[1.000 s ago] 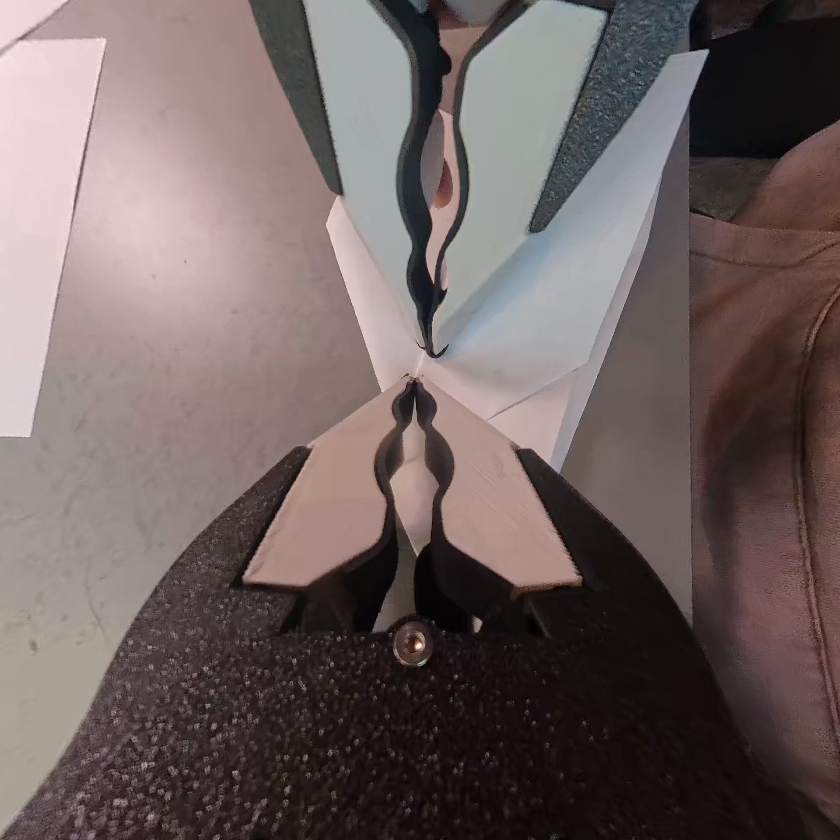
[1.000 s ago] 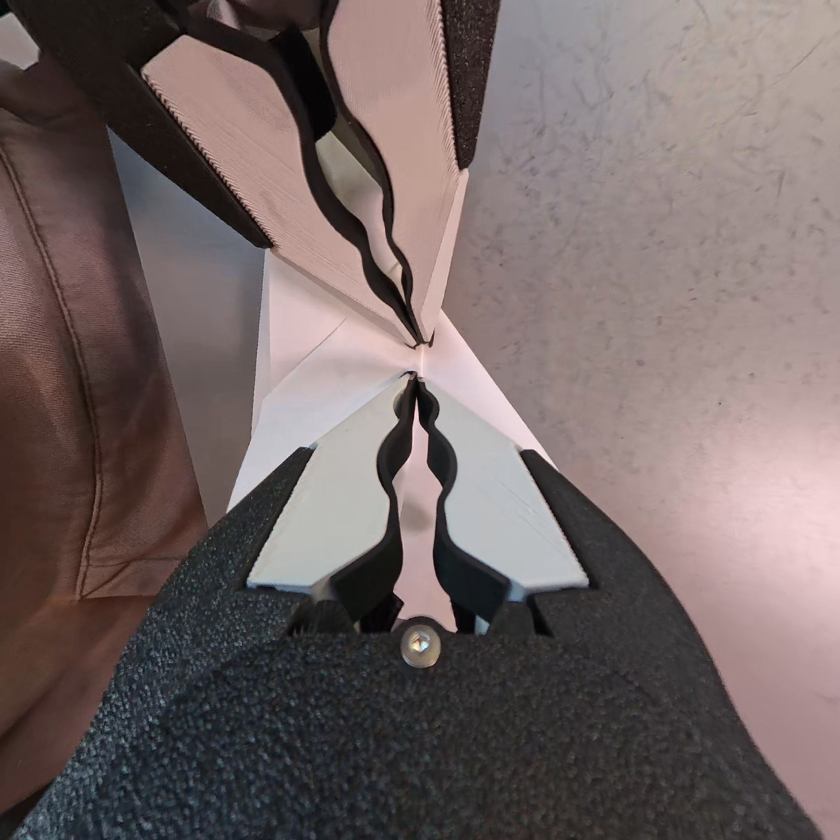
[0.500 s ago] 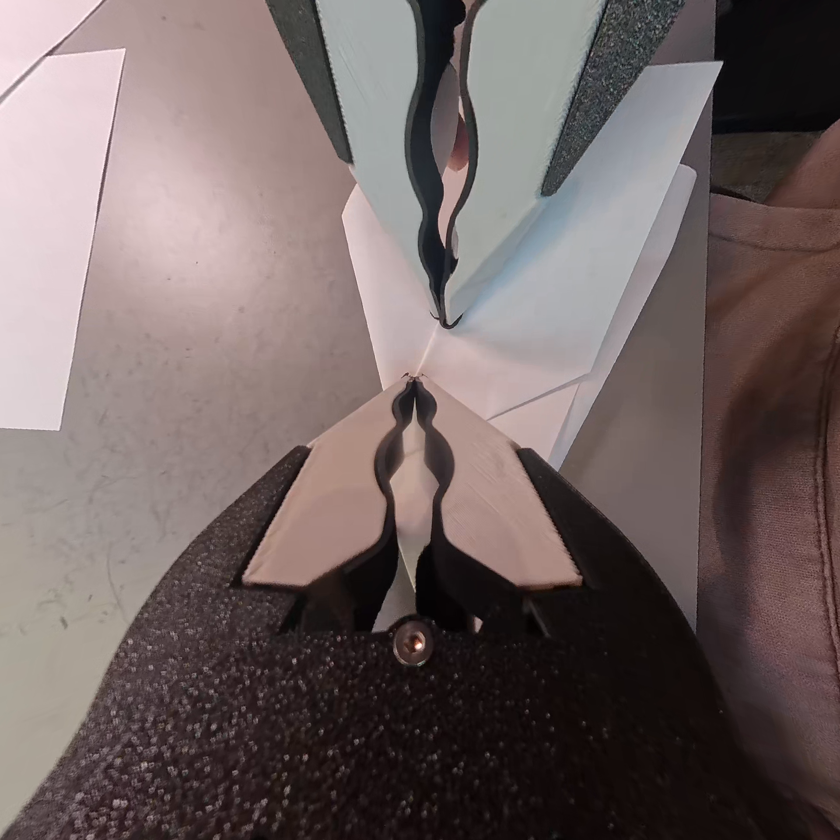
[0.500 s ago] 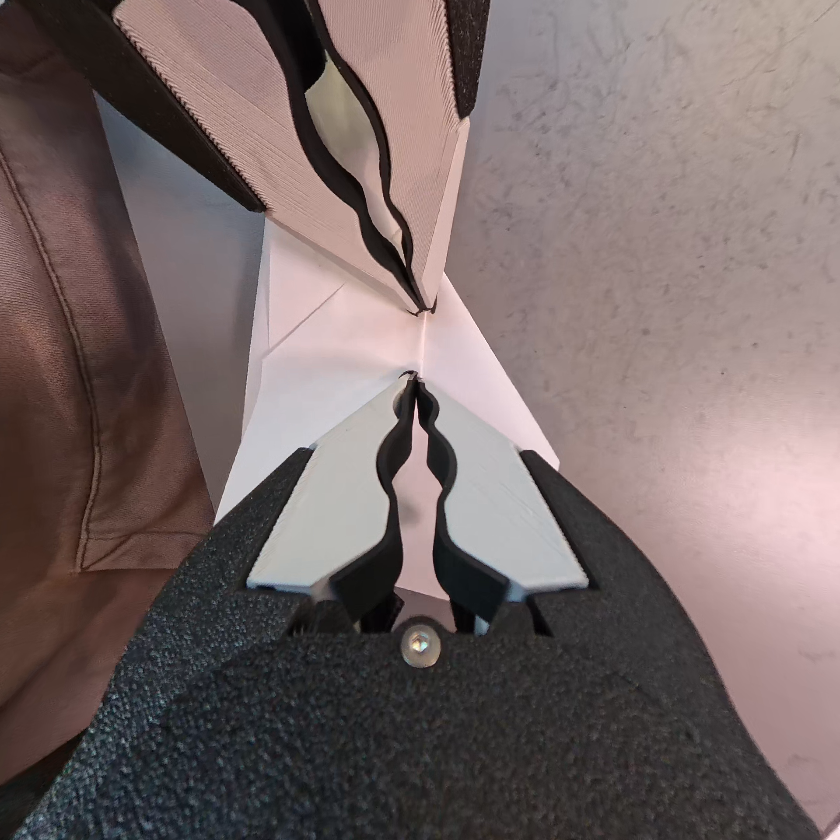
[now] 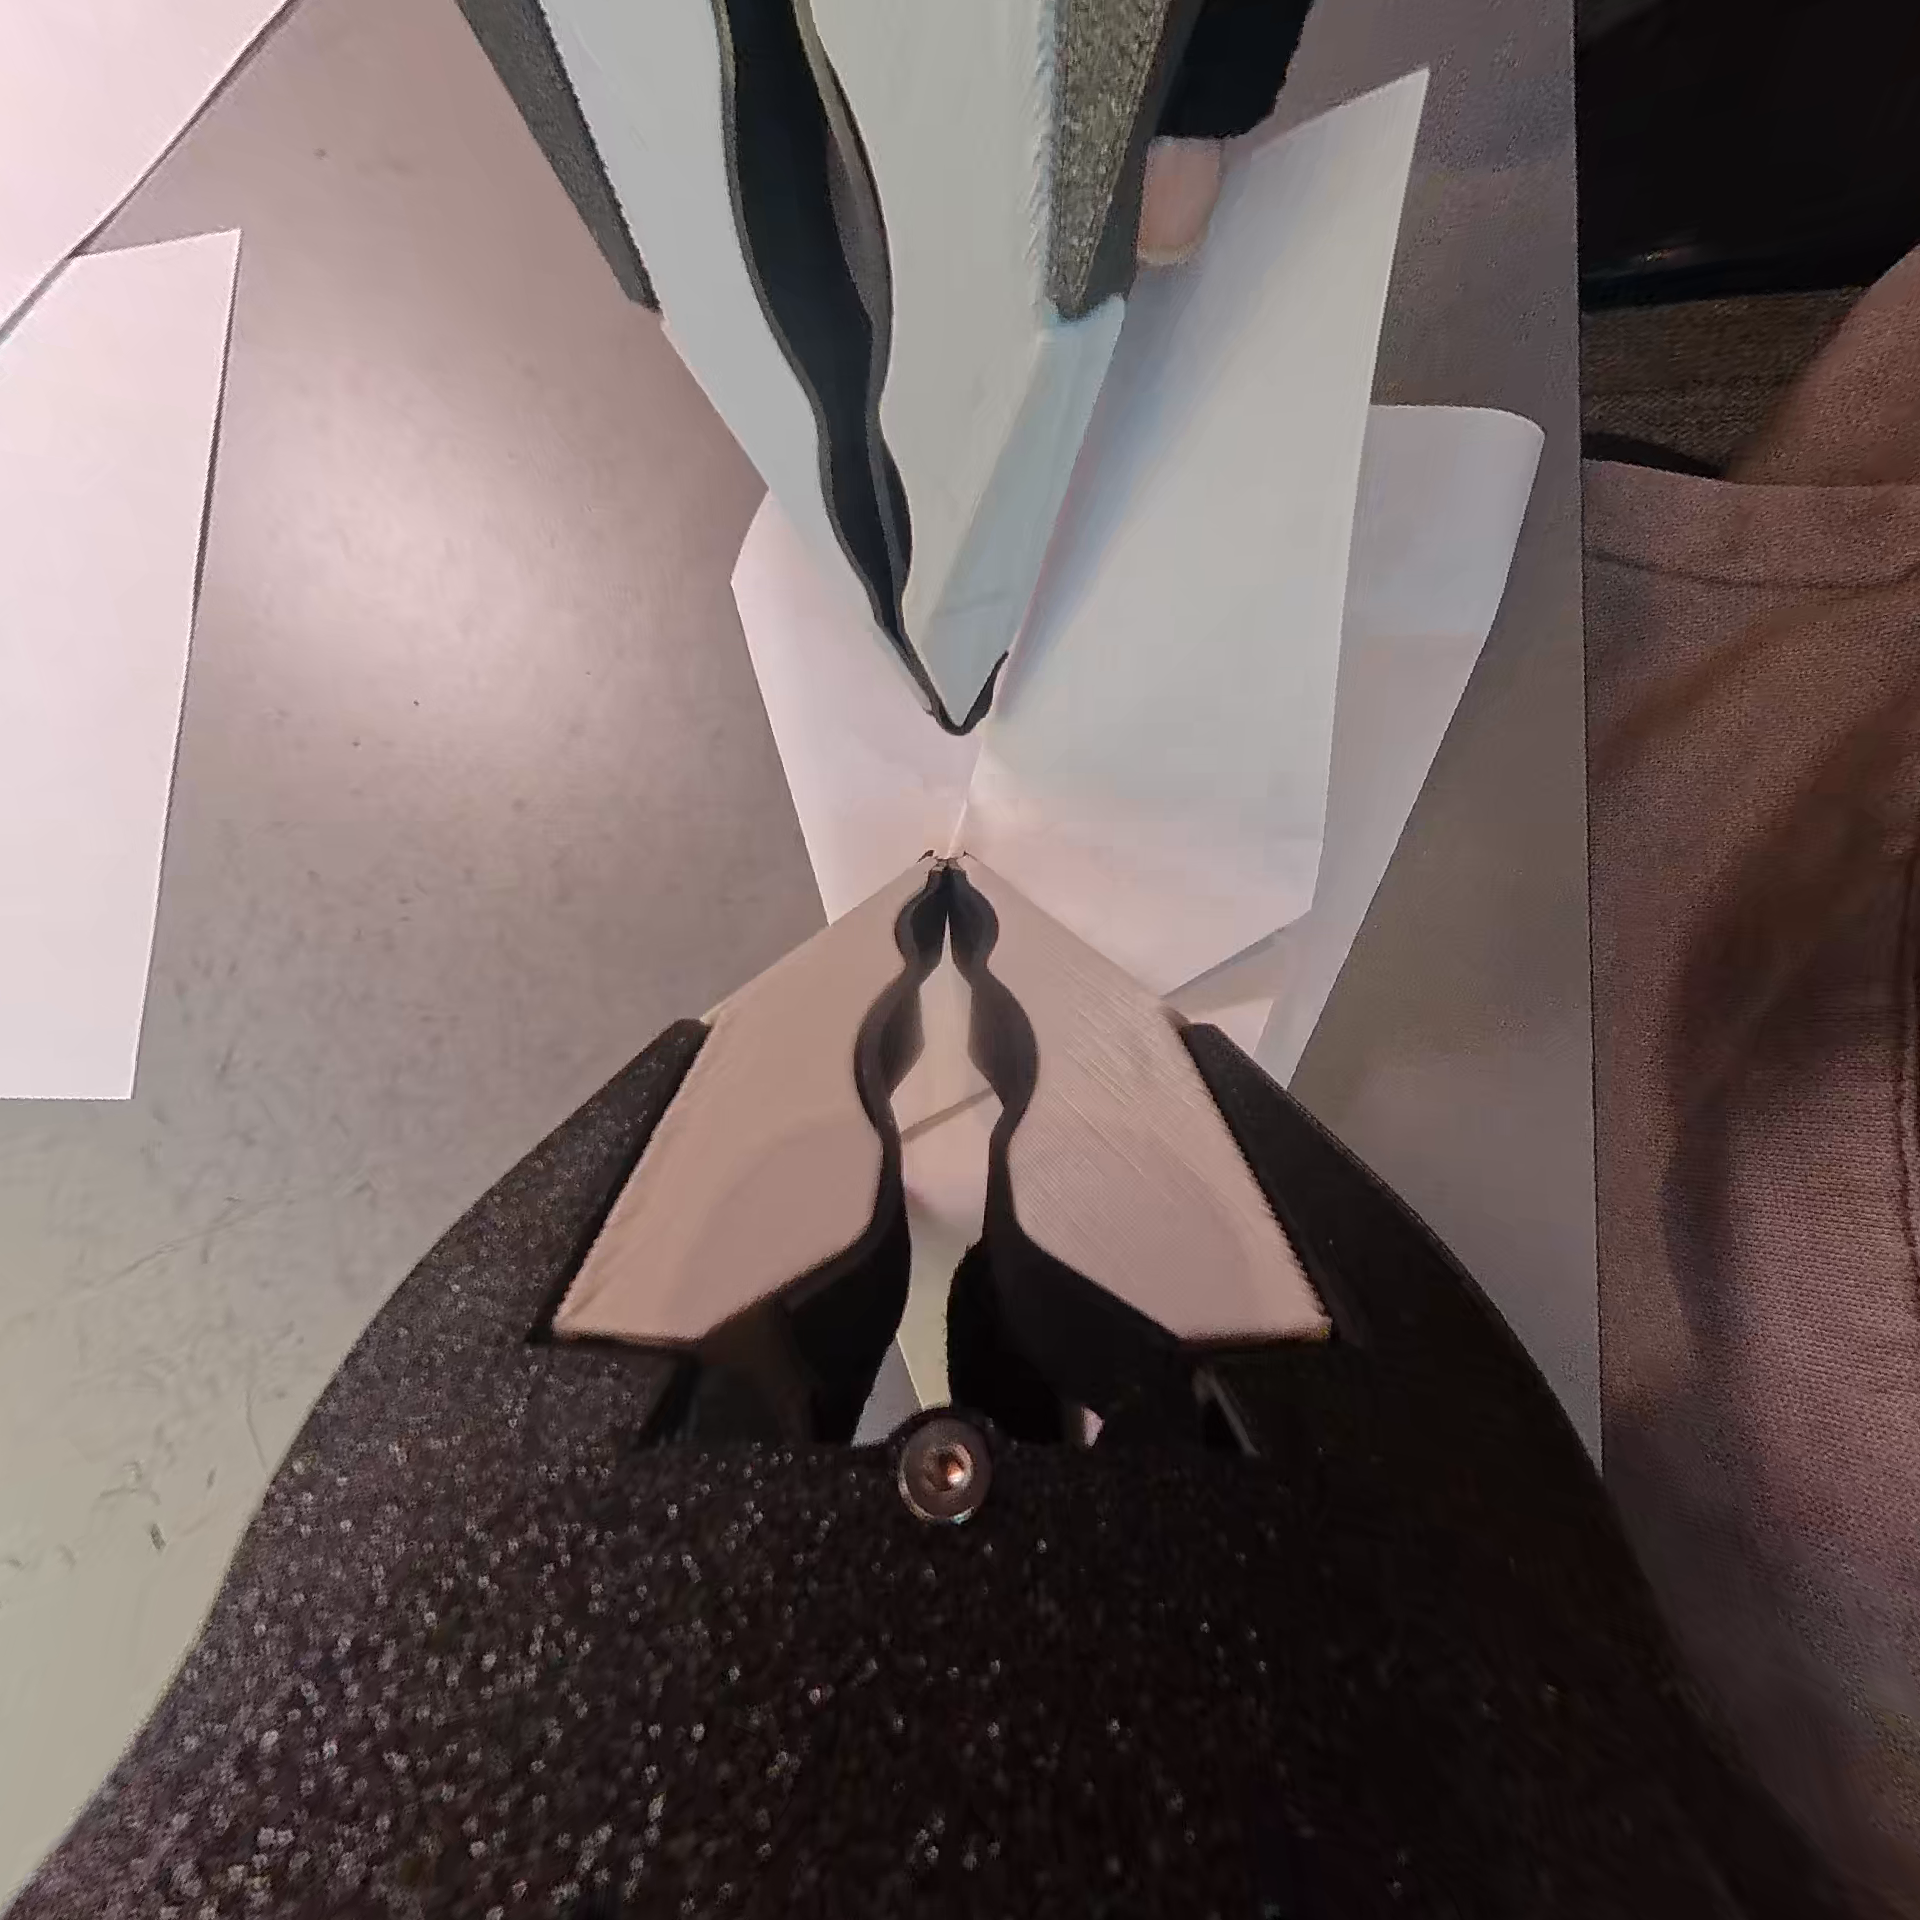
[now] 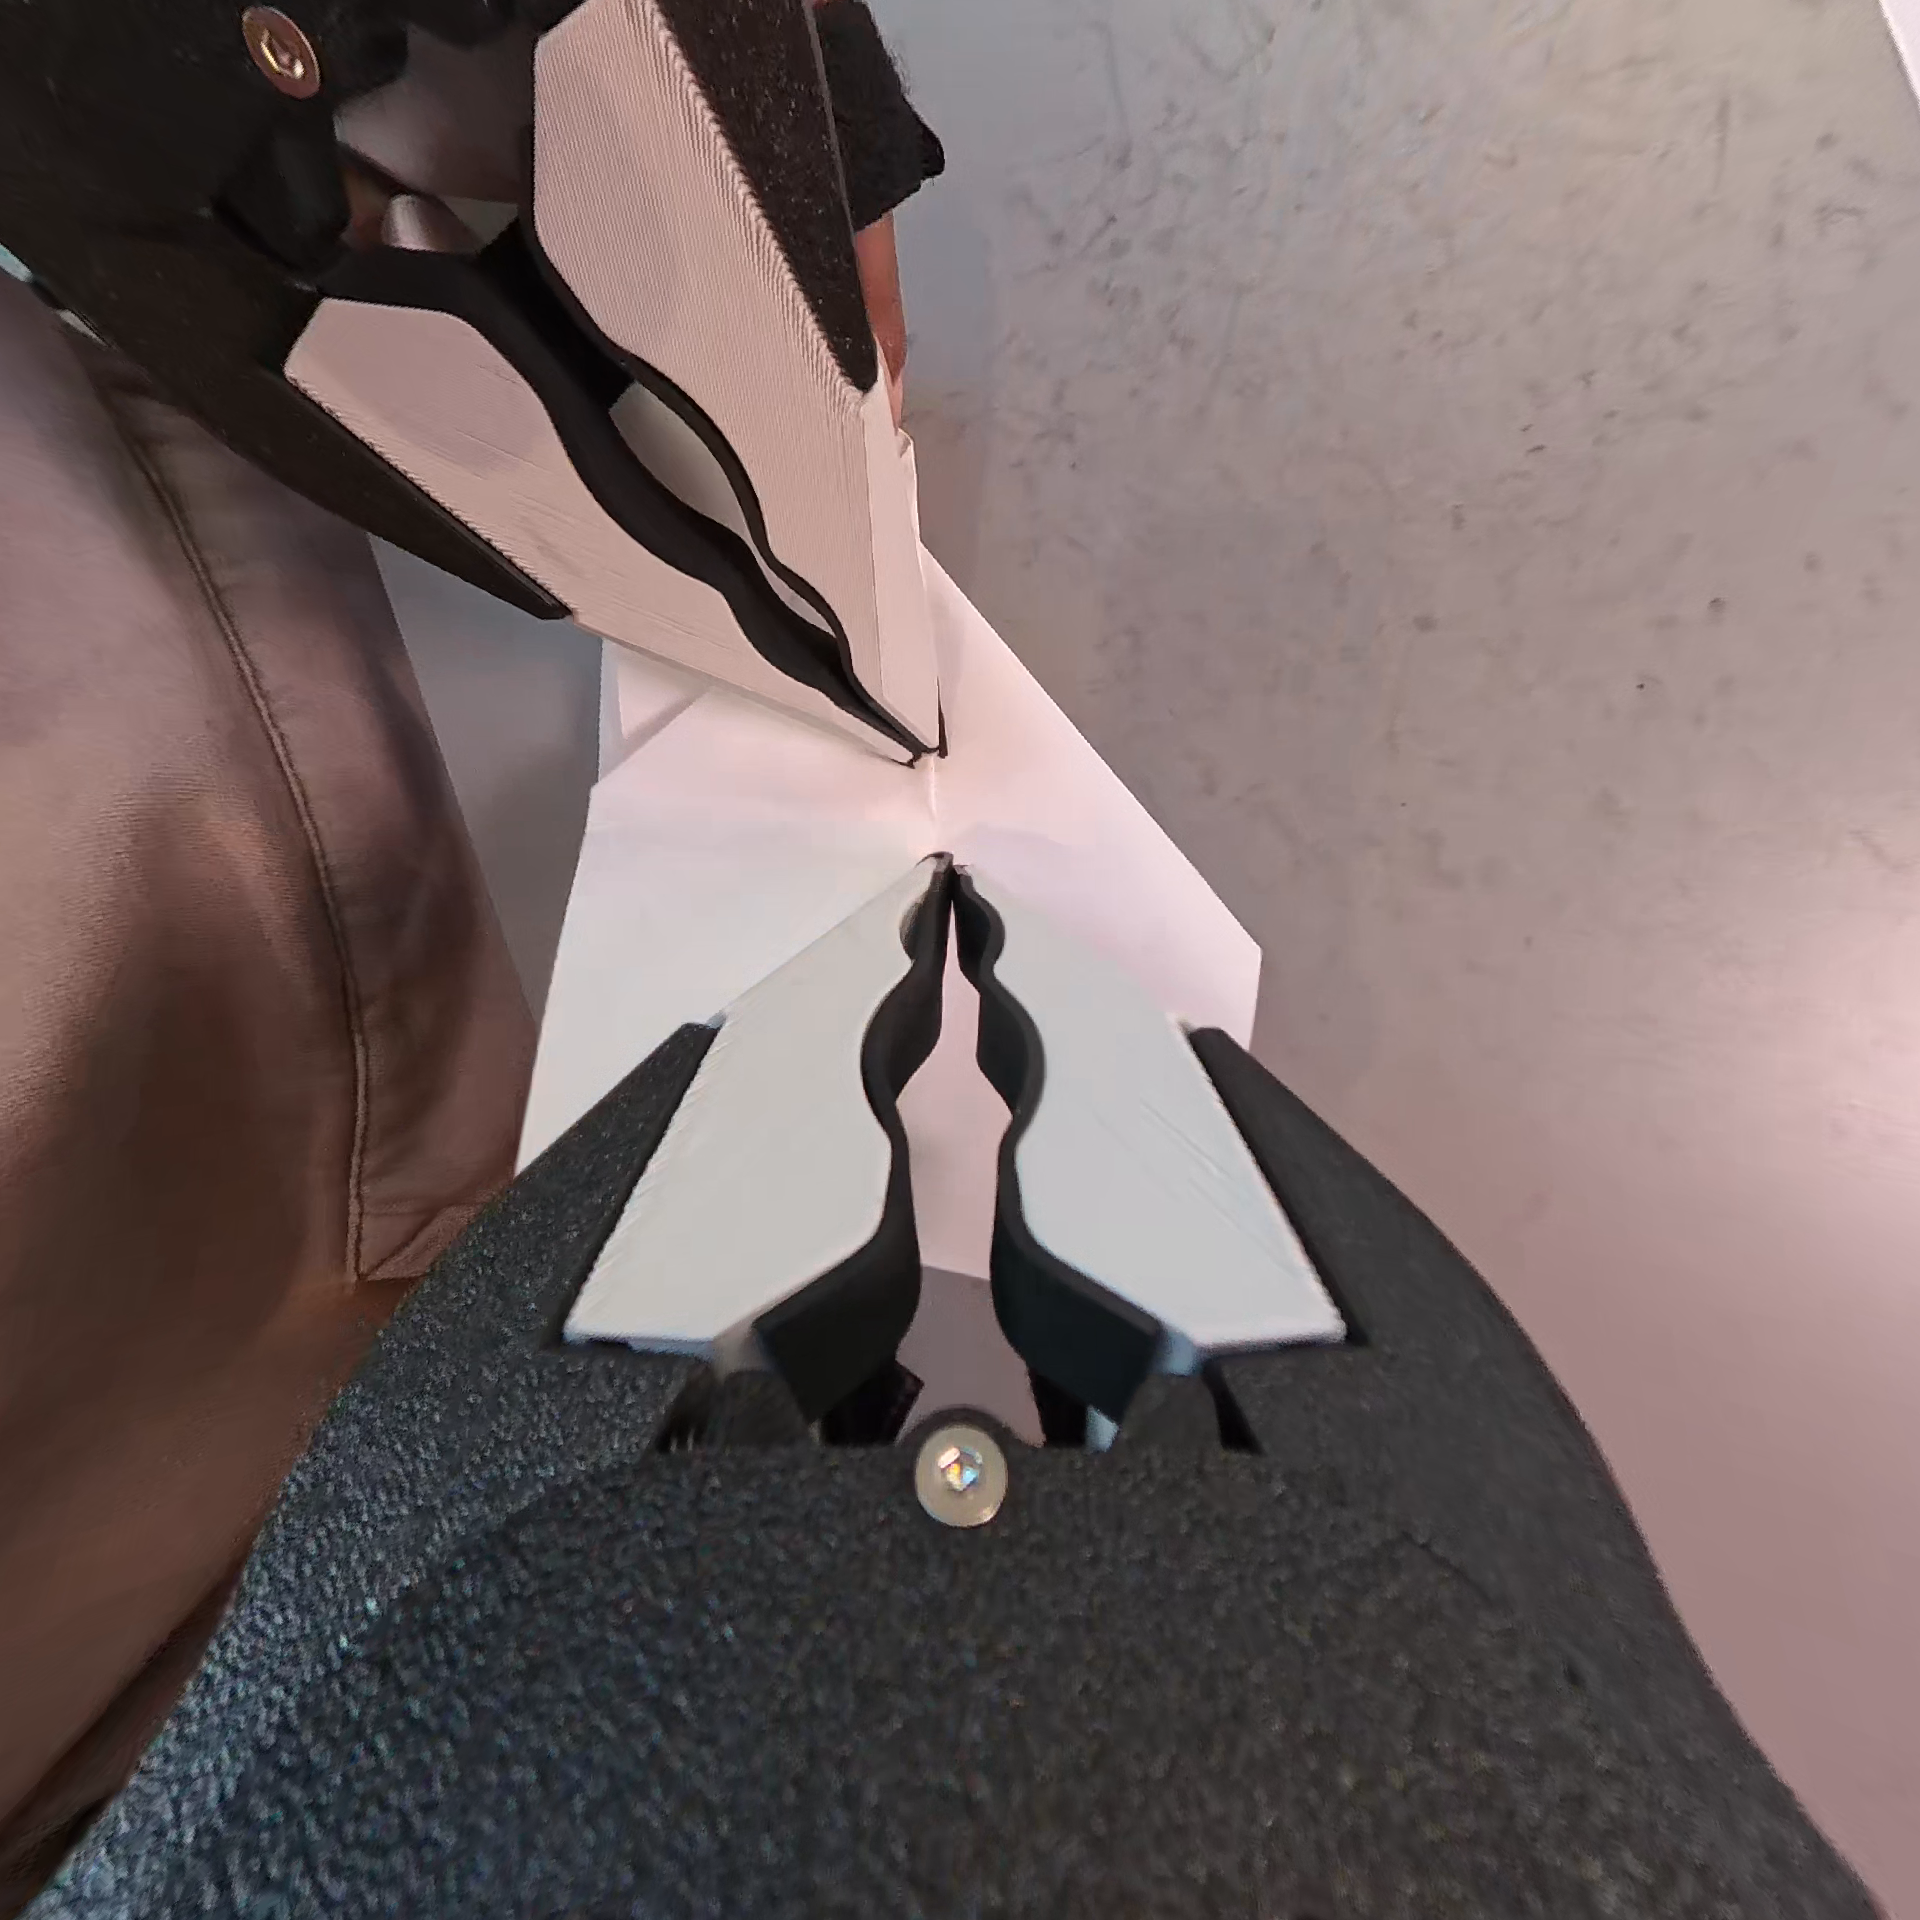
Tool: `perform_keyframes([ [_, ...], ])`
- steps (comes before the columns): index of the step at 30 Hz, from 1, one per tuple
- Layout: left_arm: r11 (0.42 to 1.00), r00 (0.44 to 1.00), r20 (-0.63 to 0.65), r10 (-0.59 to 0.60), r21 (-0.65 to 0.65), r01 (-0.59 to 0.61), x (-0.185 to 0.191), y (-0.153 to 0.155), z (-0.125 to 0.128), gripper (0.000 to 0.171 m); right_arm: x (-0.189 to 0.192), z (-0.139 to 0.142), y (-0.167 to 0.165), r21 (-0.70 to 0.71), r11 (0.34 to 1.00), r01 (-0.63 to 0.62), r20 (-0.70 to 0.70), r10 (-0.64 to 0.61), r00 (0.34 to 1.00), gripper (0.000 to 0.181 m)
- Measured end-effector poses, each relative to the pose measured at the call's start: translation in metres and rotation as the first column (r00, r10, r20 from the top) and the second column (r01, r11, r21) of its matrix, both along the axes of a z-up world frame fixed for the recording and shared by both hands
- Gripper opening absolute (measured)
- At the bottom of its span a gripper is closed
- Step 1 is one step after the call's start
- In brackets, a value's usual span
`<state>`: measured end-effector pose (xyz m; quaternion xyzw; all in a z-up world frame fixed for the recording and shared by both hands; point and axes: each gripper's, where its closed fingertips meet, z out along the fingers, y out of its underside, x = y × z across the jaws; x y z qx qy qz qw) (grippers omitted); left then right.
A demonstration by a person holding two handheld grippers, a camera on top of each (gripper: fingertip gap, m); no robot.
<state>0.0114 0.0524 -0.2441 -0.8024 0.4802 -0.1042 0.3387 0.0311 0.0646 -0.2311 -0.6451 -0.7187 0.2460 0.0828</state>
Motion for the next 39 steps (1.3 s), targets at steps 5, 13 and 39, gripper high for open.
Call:
perform_keyframes([
  [5,1.000,1.000,0.014,0.007,-0.005,-0.007,0.000,0.000,0.000,0.000,0.003,-0.009,-0.003,0.021,0.998,-0.063,0.068,0.062,0.996,0.000],
  [13,1.000,0.999,0.038,0.012,-0.007,-0.012,0.000,0.000,0.000,0.000,0.003,-0.012,-0.005,0.090,0.989,-0.115,0.086,0.108,0.991,0.000],
  [39,0.998,0.996,0.071,-0.058,-0.026,0.060,-0.004,-0.001,0.000,0.000,0.008,-0.013,-0.004,0.245,0.936,-0.251,0.084,0.237,0.968,0.000],
])
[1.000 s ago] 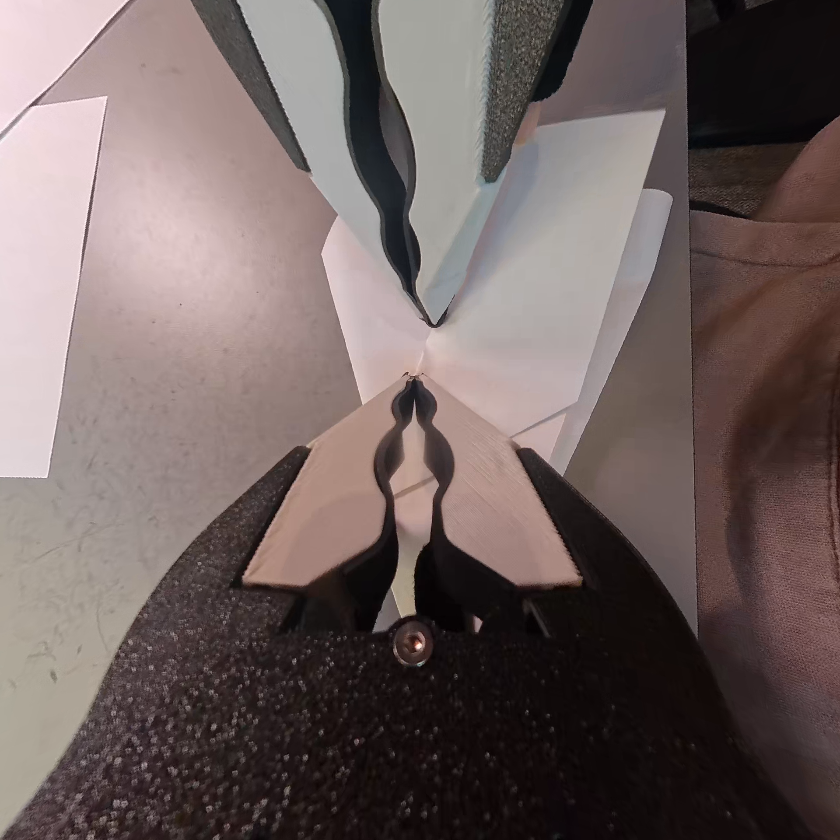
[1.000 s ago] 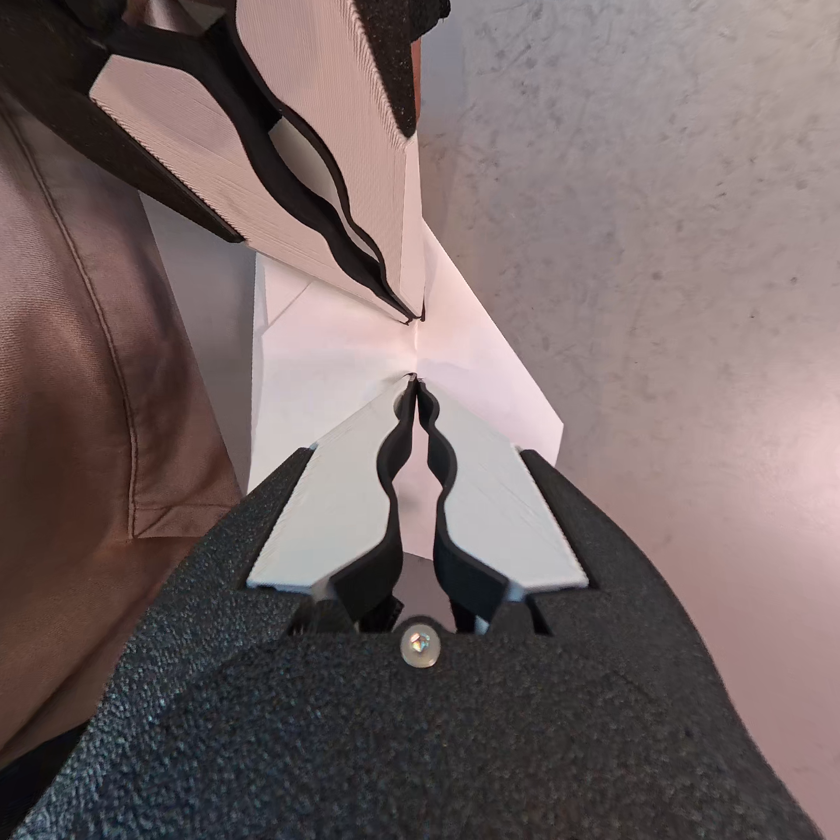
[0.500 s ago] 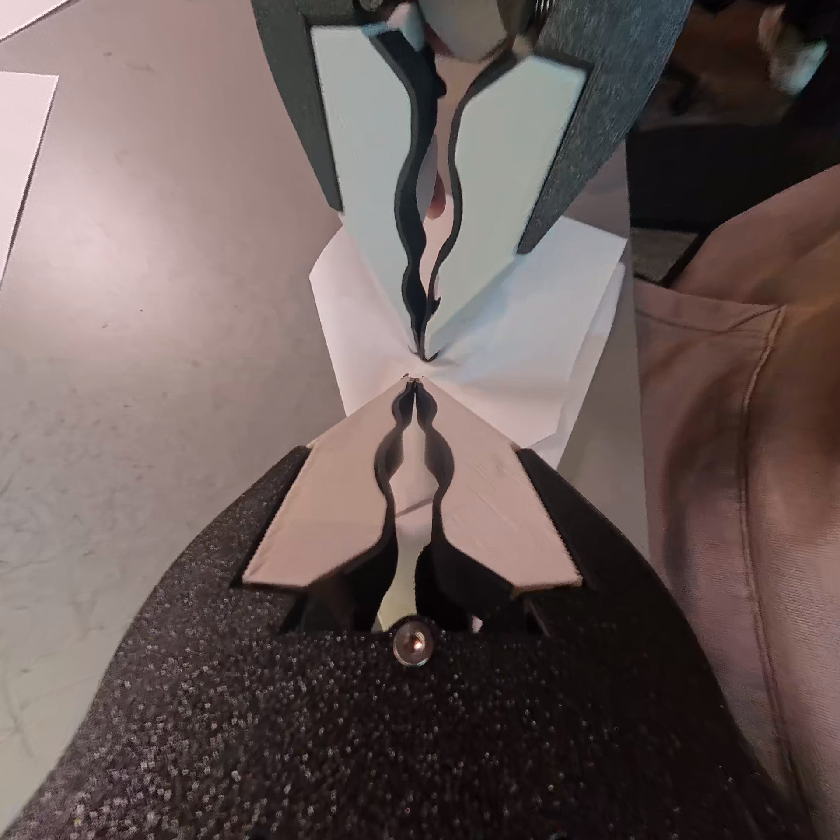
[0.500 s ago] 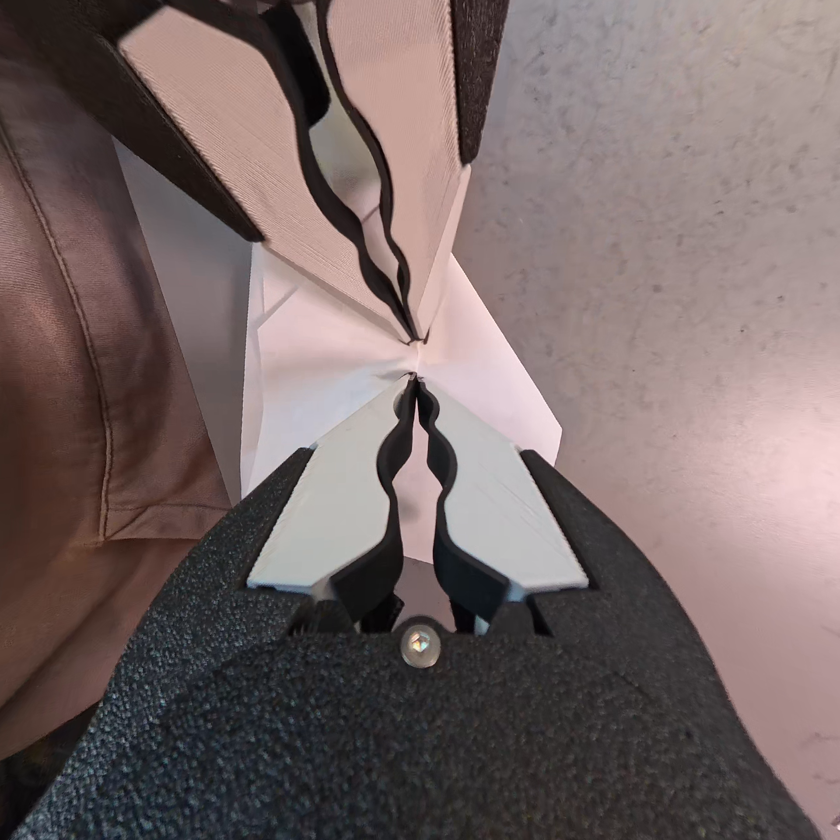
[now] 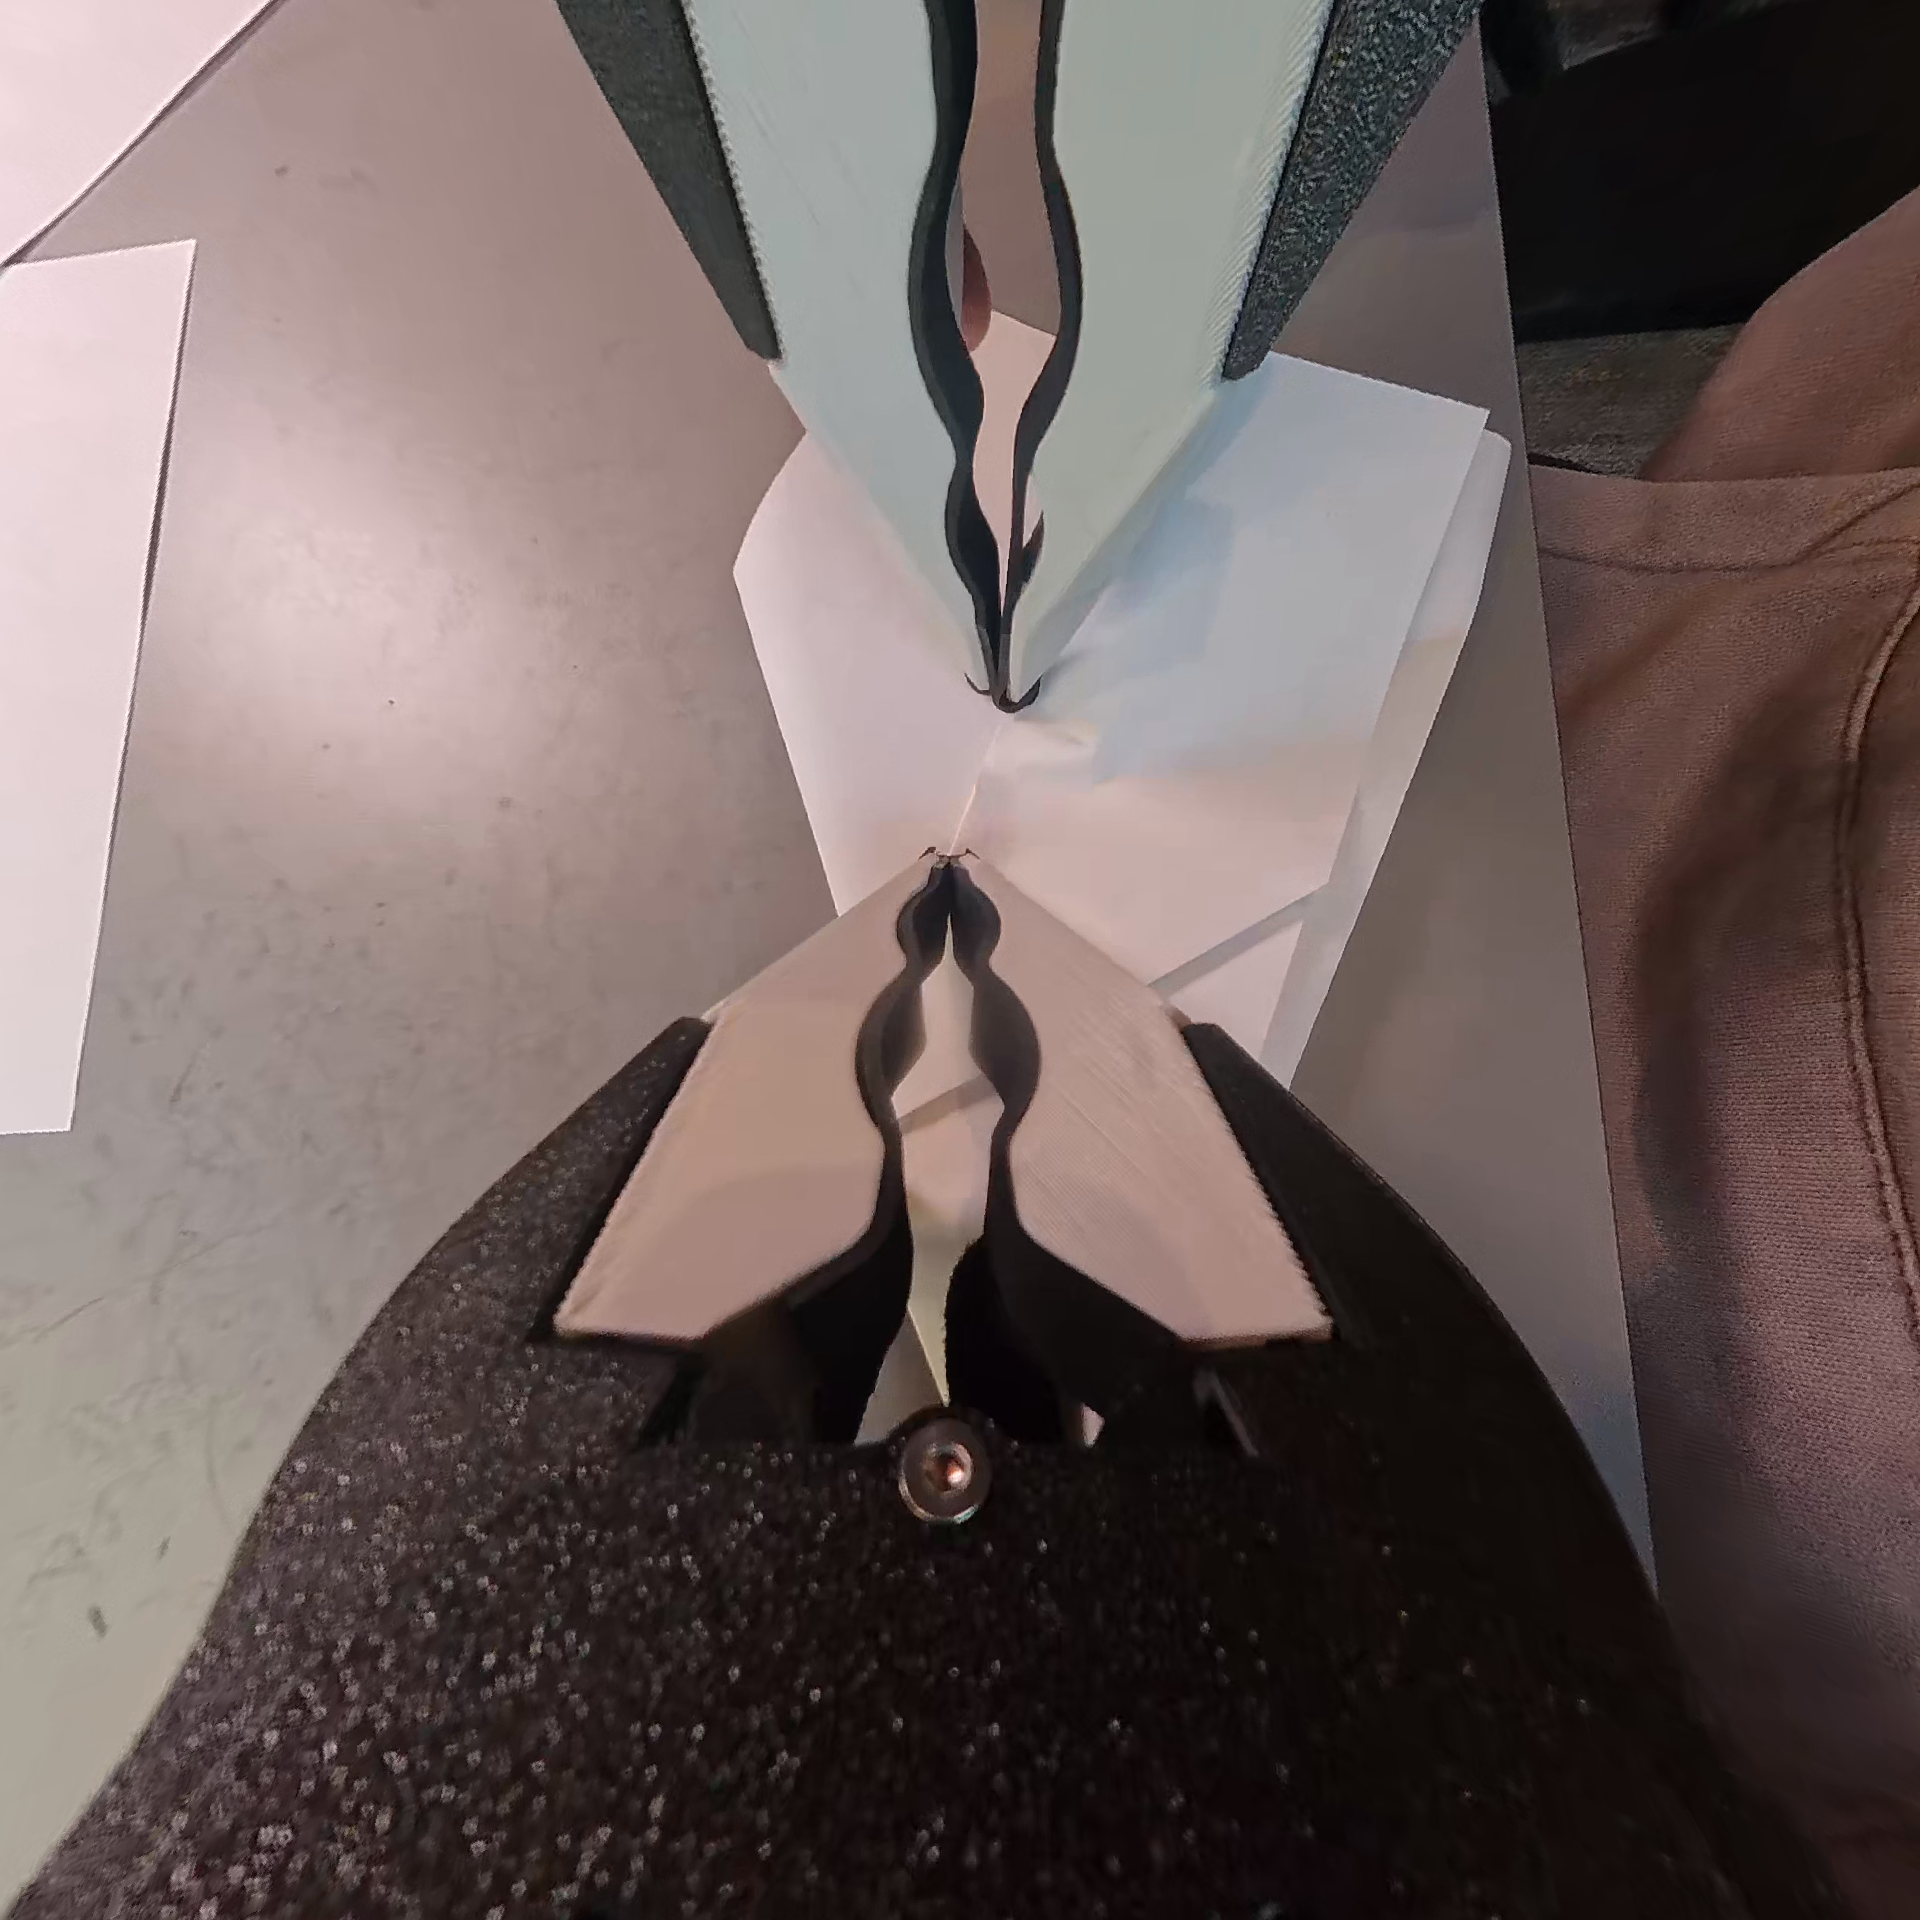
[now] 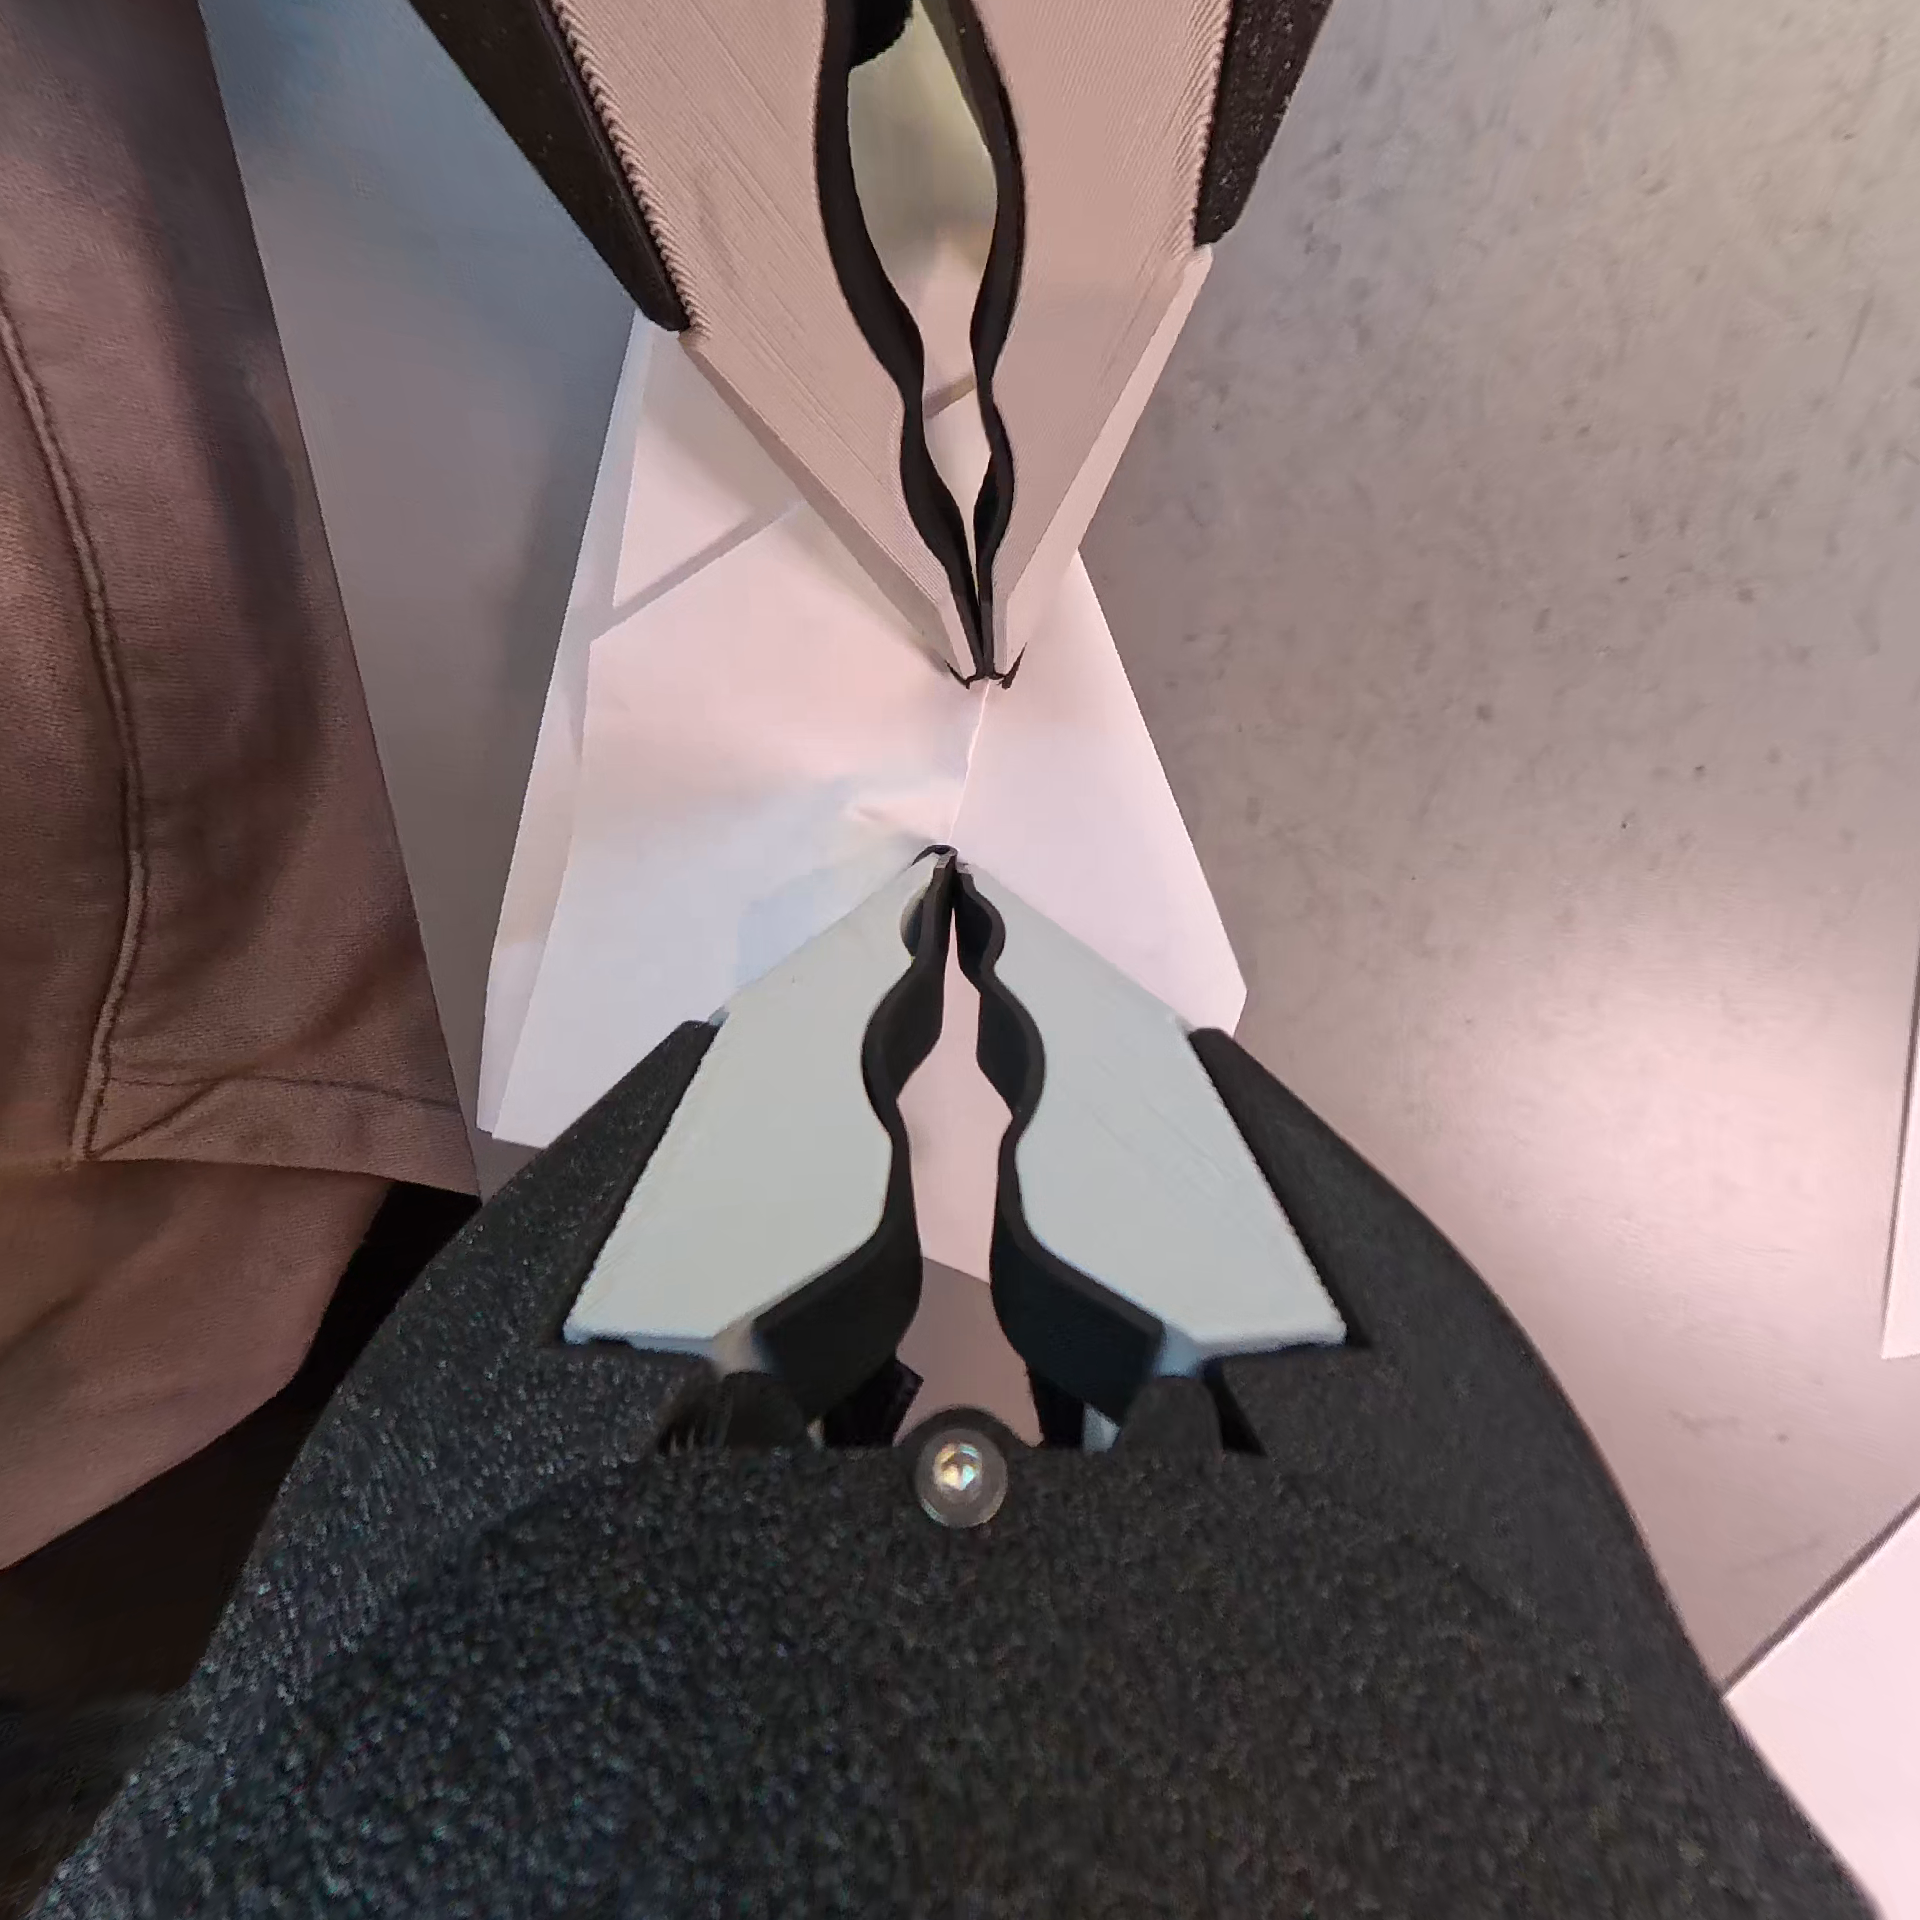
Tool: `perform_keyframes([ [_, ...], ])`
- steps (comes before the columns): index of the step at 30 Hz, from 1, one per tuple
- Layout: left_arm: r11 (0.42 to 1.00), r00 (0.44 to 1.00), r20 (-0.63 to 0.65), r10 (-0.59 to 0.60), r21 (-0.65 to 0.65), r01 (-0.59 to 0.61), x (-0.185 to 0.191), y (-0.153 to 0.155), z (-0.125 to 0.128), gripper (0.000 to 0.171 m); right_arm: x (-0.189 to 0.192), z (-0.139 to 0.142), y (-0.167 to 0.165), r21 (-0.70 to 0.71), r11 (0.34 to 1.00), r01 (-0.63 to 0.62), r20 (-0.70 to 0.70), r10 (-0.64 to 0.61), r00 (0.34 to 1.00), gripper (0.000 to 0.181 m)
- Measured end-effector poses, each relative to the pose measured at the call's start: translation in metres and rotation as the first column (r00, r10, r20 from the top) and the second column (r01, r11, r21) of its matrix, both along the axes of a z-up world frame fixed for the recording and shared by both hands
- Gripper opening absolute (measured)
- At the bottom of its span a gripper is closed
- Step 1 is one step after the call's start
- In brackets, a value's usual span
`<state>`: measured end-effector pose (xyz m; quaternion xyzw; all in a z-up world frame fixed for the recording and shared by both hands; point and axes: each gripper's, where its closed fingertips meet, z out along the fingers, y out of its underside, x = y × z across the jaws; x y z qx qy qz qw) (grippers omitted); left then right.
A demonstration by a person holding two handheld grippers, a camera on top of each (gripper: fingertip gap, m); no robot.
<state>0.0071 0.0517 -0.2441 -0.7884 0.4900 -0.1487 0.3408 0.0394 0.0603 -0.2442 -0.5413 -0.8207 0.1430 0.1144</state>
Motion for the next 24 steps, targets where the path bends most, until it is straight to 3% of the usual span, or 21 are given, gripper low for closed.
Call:
perform_keyframes([
  [2,1.000,1.000,-0.005,-0.007,0.007,0.007,0.000,0.000,0.000,0.000,-0.006,0.003,0.000,0.027,0.997,-0.069,-0.049,0.070,0.996,0.000],
  [4,1.000,1.000,-0.003,-0.013,0.014,0.013,0.000,0.000,0.000,0.000,-0.017,0.014,0.001,0.136,0.969,-0.206,-0.135,0.224,0.965,0.000],
  [8,1.000,1.000,0.002,-0.029,0.011,0.029,0.001,0.000,0.000,0.000,-0.023,0.017,-0.011,0.211,0.876,-0.433,-0.126,0.464,0.877,0.000],
  [17,0.999,0.999,0.023,-0.035,0.019,0.034,0.001,0.000,0.000,0.000,-0.021,0.000,-0.007,0.187,0.812,-0.553,0.003,0.562,0.827,0.000],
  [24,0.997,0.998,0.032,-0.053,0.051,0.051,0.001,0.000,0.000,0.000,-0.015,0.002,-0.004,0.100,0.856,-0.507,-0.013,0.510,0.860,0.000],
])
